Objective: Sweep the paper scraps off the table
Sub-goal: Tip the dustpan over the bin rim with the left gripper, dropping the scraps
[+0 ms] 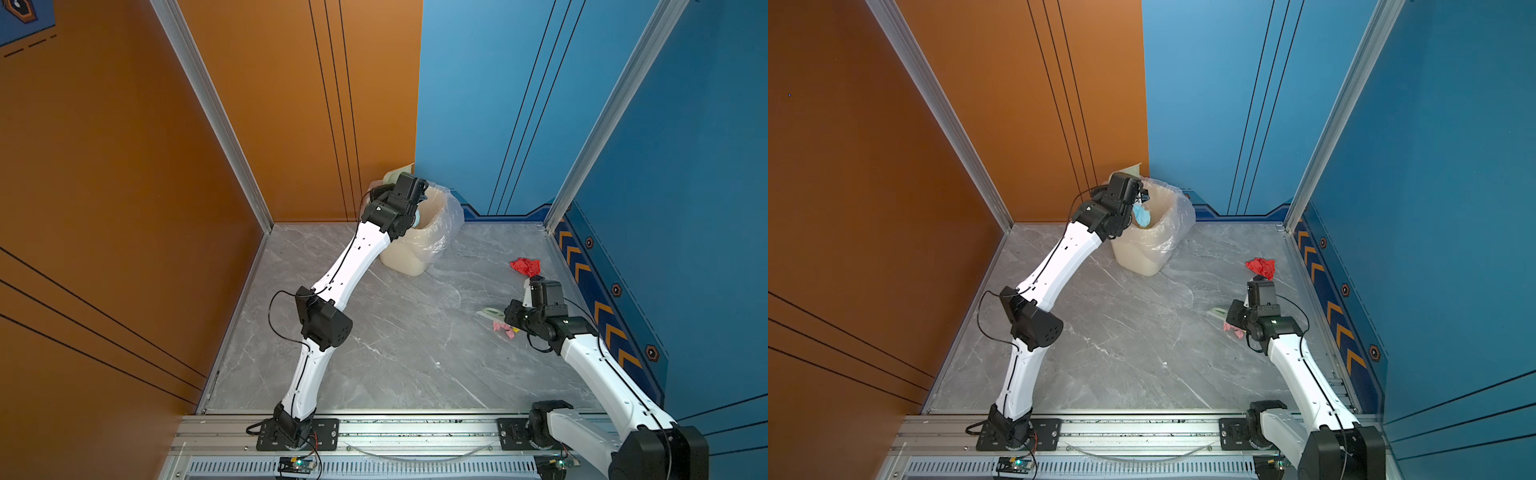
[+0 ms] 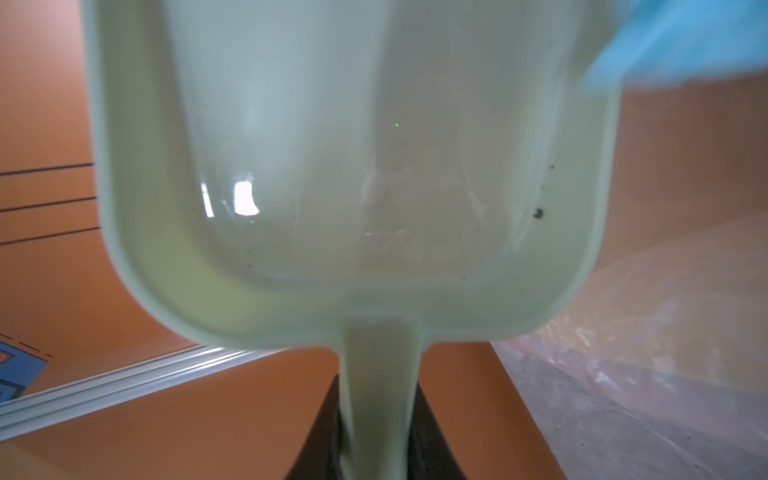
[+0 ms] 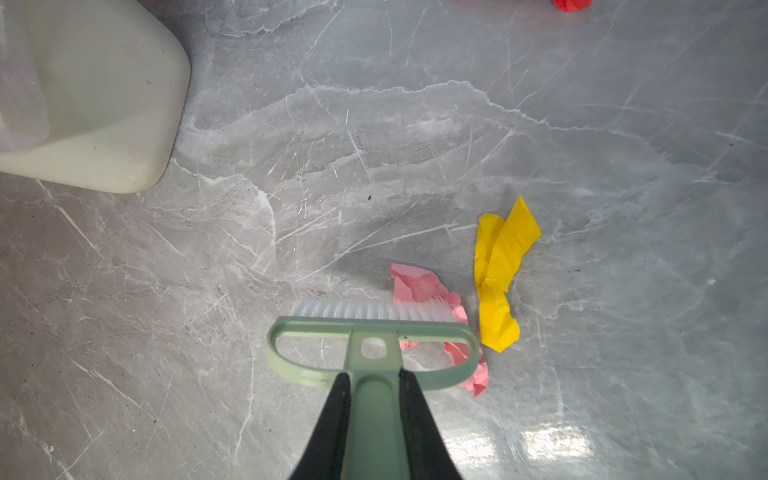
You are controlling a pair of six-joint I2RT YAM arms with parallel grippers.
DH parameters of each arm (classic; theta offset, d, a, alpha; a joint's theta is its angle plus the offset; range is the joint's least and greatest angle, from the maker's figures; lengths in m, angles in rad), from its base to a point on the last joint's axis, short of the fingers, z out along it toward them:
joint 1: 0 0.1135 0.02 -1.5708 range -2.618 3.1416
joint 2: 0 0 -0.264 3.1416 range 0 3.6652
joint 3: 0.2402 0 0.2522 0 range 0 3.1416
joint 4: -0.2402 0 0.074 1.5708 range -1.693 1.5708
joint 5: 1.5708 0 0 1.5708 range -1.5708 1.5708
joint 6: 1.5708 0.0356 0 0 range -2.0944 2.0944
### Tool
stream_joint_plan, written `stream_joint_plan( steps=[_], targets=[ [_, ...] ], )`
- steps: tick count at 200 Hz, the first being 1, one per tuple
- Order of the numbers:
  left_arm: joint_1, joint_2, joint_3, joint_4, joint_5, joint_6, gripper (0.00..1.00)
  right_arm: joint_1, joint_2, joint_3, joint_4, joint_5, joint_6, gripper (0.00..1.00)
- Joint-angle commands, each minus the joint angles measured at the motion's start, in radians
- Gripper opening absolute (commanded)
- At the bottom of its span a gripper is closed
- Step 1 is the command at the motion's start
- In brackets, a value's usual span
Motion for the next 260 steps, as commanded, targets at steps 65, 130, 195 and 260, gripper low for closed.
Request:
stream_joint_plan(
  steps=[65,130,195,260],
  targets=[
    [0.01,0.0,-0.004,0.168,-0.038,0.131,0.0,-0.011,-0.038,-0.017,0.01,-0.017,-0.025,0.0],
    [0.031,-0.023,0.025,0.165,0.007,0.023,0.0,-0.014,-0.07,0.026,-0.032,-0.014,-0.069,0.0],
    [0.025,-0.137,-0.043,0.048,0.181,-0.268,0.0,-0.015,-0.103,0.097,-0.124,0.038,-0.104,0.0],
    [-0.008,-0.267,-0.192,0.013,0.363,-0.472,0.0,-0.016,-0.123,0.13,-0.177,0.075,-0.107,0.0]
  ],
)
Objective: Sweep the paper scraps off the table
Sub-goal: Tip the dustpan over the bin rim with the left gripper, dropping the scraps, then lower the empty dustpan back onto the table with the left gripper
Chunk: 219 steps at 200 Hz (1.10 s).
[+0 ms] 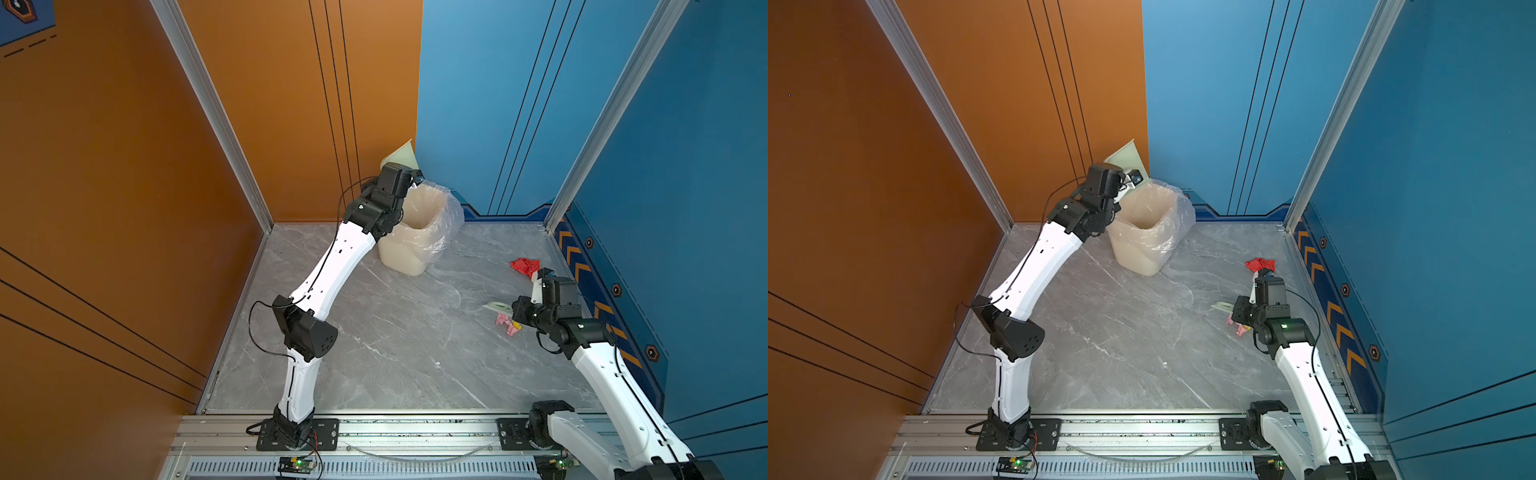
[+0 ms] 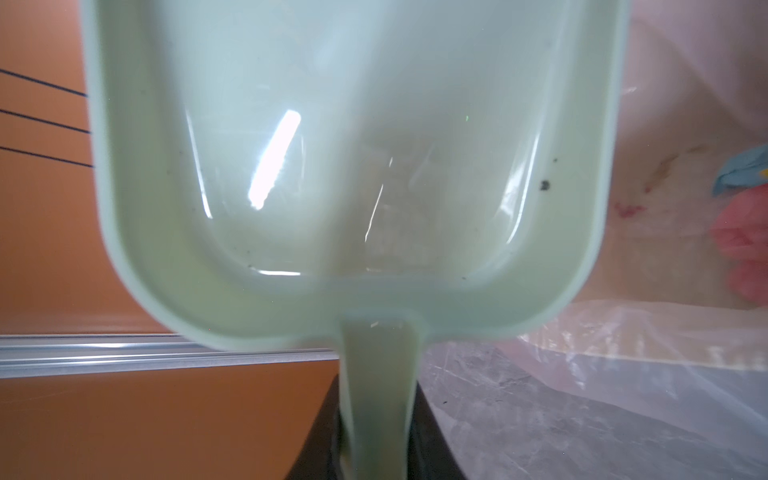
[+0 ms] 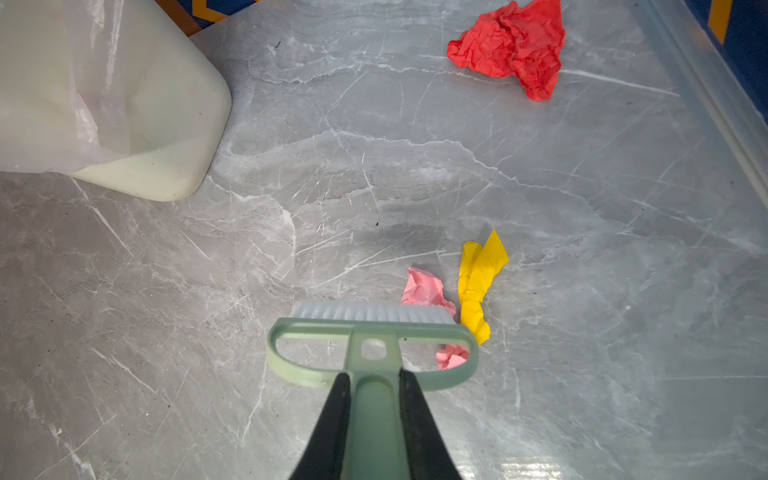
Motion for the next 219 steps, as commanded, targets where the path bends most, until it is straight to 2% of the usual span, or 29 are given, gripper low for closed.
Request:
stream_joint_plan(
  steps=[1,36,64,132,153,189,219],
  targets=[
    [-0.014,-0.058,-0.056,-0.027,0.121,-0.144,0.0,-0.007,-0.022,0.031,-0.053,0.039,-0.02,0.0],
    [-0.036,-0.118,-0.147,-0.027,0.187,-0.266,0.0,-0.007,-0.03,0.037,-0.067,0.048,-0.014,0.0],
    [-0.036,-0.164,-0.18,-0.058,0.271,-0.428,0.0,-0.007,-0.036,0.037,-0.069,0.05,-0.009,0.0],
    [-0.035,-0.276,-0.317,-0.058,0.422,-0.659,0.0,-0.007,-0.033,0.035,-0.064,0.053,0.009,0.0],
    [-0.025,-0.309,-0.366,-0.054,0.518,-0.749,0.0,-0.007,-0.035,0.036,-0.065,0.055,0.01,0.0],
    [-0.025,-0.342,-0.439,-0.034,0.647,-0.849,0.0,-0.007,-0.034,0.041,-0.067,0.052,0.013,0.0],
    [-0.028,-0.368,-0.512,-0.004,0.709,-0.911,0.0,-0.007,-0.028,0.051,-0.067,0.052,0.012,0.0]
  ],
)
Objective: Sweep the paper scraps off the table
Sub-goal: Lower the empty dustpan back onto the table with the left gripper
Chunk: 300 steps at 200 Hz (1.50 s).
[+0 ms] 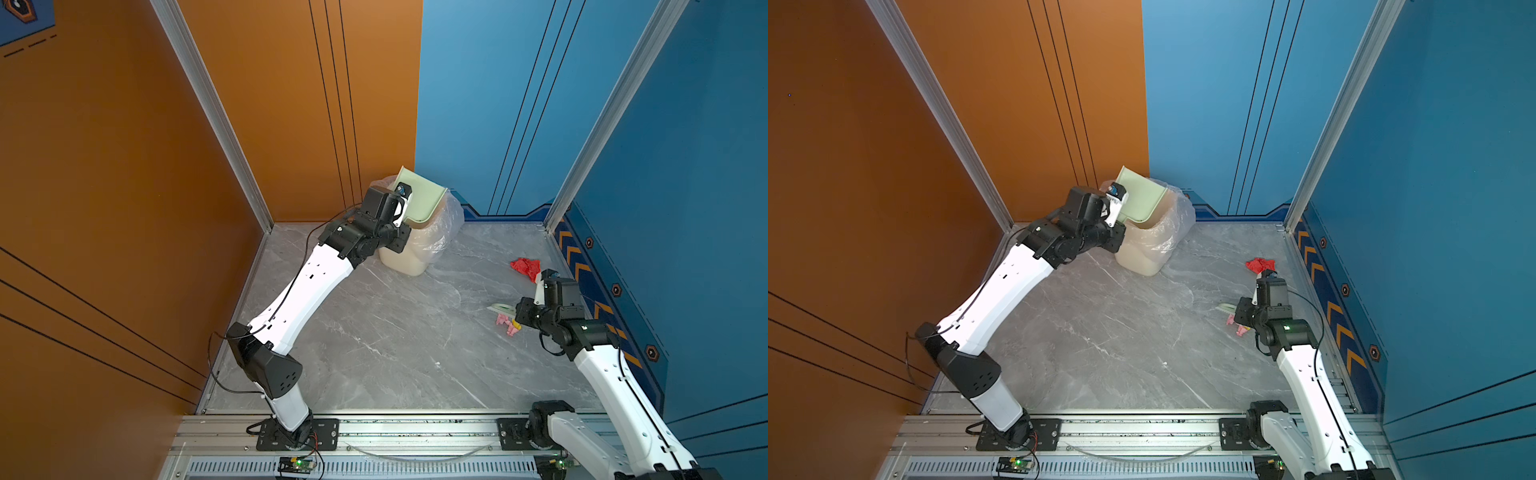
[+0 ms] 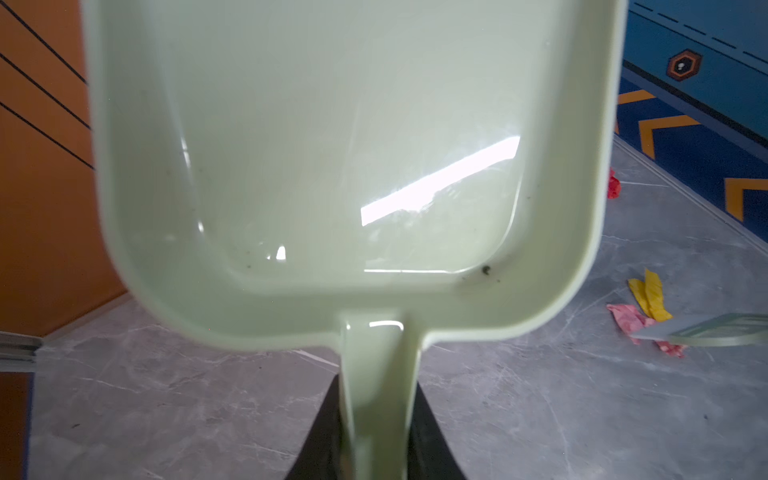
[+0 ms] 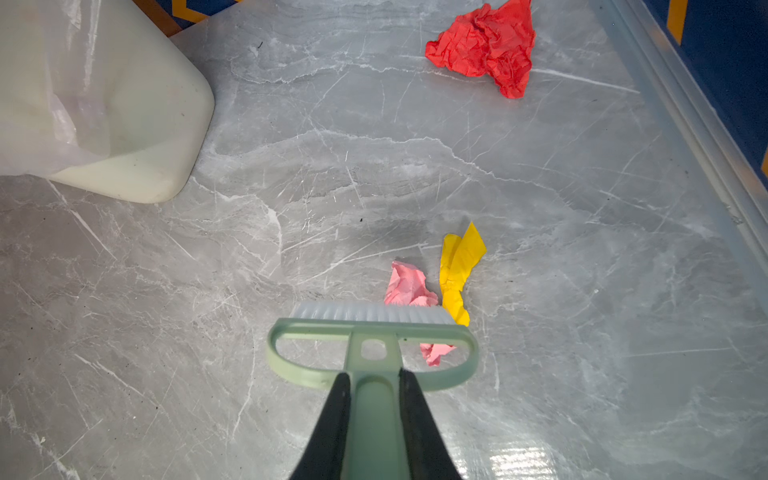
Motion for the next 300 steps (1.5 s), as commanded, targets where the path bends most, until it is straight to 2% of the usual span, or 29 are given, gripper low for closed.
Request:
stream_joint_plan(
  steps=[1,50,117,169,205,225,251,300],
  targets=[
    [0.001,-0.042,-0.052,0.033,0.106,-0.094,0.0,-0.004,-0.008,0.038,-0.022,0.023,0.007,0.0],
    [-0.02,-0.094,-0.171,0.055,0.149,-0.181,0.0,-0.004,0.001,0.047,-0.024,0.026,-0.008,0.0],
    [-0.095,-0.198,-0.417,0.136,0.169,-0.283,0.0,-0.004,0.044,0.075,-0.031,0.014,-0.008,0.0],
    [-0.153,-0.218,-0.499,0.145,0.19,-0.29,0.0,-0.004,0.073,0.122,-0.091,0.031,-0.004,0.0],
    [-0.187,-0.196,-0.529,0.144,0.232,-0.285,0.0,-0.004,0.099,0.167,-0.205,0.052,0.016,0.0],
    [-0.208,-0.188,-0.551,0.145,0.227,-0.288,0.0,-0.004,0.126,0.192,-0.281,0.021,0.027,0.0],
    [-0.25,-0.166,-0.57,0.134,0.196,-0.24,0.0,-0.001,0.154,0.19,-0.354,-0.024,0.043,0.0],
    [-0.297,-0.092,-0.564,0.084,0.223,-0.201,0.0,0.0,0.153,0.148,-0.369,-0.003,0.061,0.0]
  ],
)
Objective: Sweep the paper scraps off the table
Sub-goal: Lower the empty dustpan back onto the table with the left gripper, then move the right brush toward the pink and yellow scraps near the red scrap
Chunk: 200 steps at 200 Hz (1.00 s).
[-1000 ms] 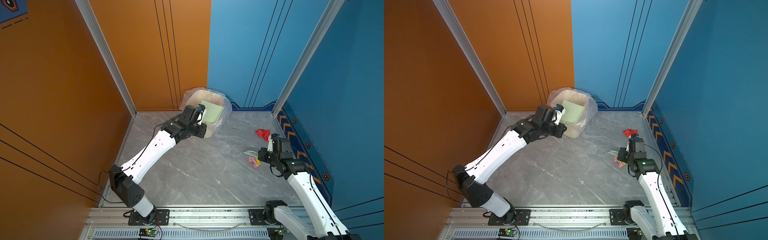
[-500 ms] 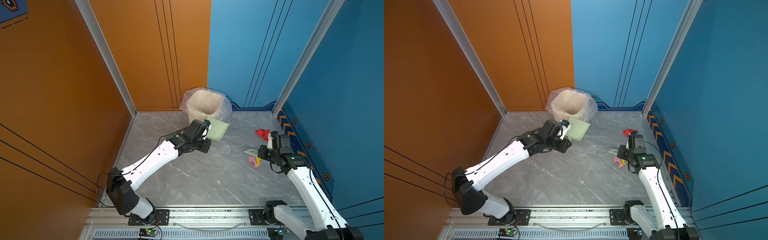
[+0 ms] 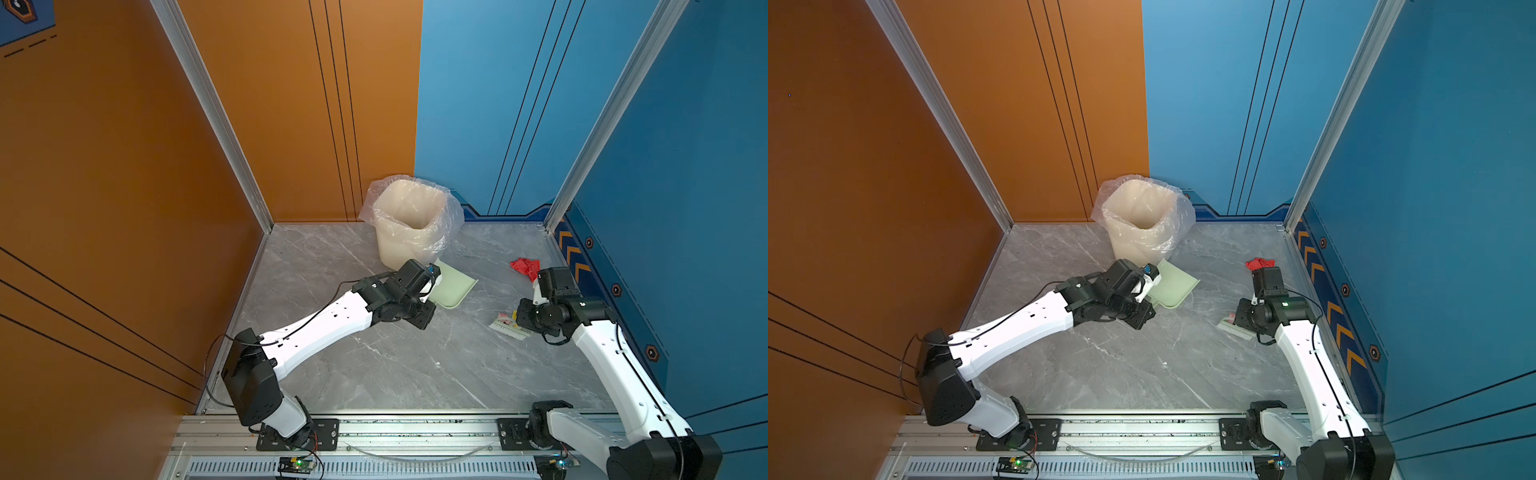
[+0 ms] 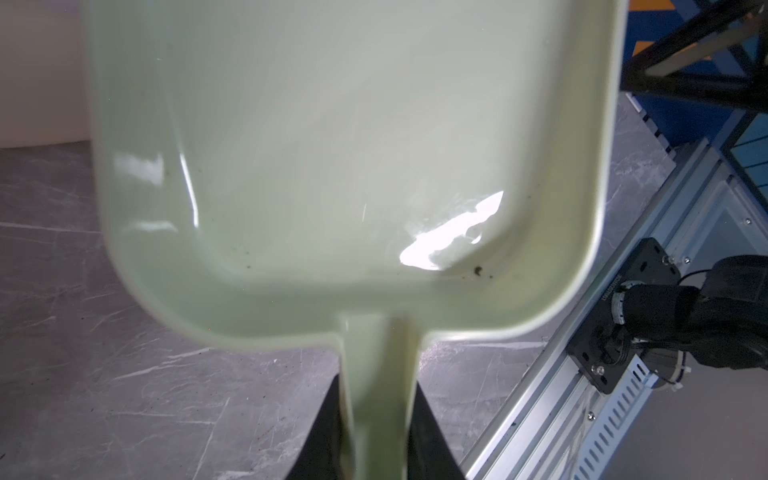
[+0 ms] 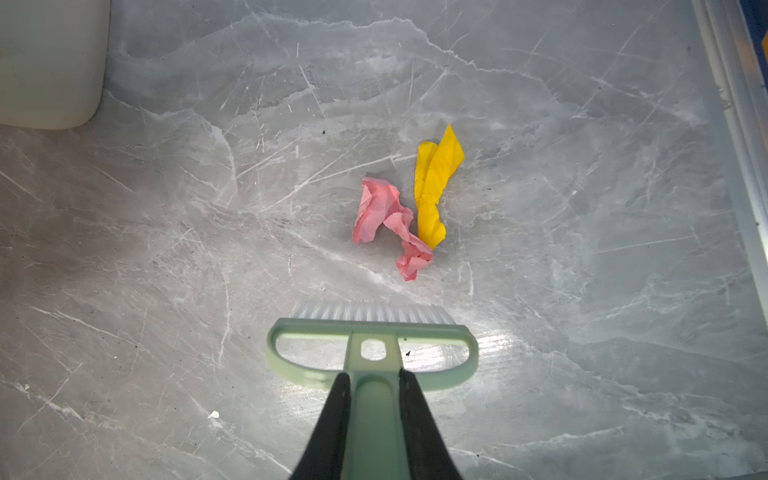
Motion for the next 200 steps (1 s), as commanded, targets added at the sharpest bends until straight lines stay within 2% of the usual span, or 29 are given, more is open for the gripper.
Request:
stream_joint_plan(
  steps=[1,31,70,91,163,200],
  targets=[
    [-0.012,0.034,-0.007,-0.034,0.018,0.033,0.0,0.0,-0.003,-0.021,-0.048,0.003,0.025,0.0],
    [-0.019,0.066,-0.011,-0.034,0.045,0.051,0.0,0.0,0.019,-0.04,-0.028,0.026,0.019,0.0],
    [-0.034,0.127,-0.009,-0.036,0.067,0.082,0.0,-0.001,0.035,-0.087,0.092,0.017,0.016,0.0],
    [-0.036,0.173,-0.001,-0.036,0.058,0.079,0.0,-0.001,0.055,-0.084,0.132,0.048,0.003,0.0],
    [-0.028,0.283,0.019,-0.053,0.021,0.068,0.0,-0.001,0.213,0.013,0.237,0.126,-0.037,0.0],
    [-0.016,0.318,0.02,-0.062,0.025,0.078,0.0,-0.001,0.309,0.114,0.257,0.124,-0.053,0.0]
  ],
)
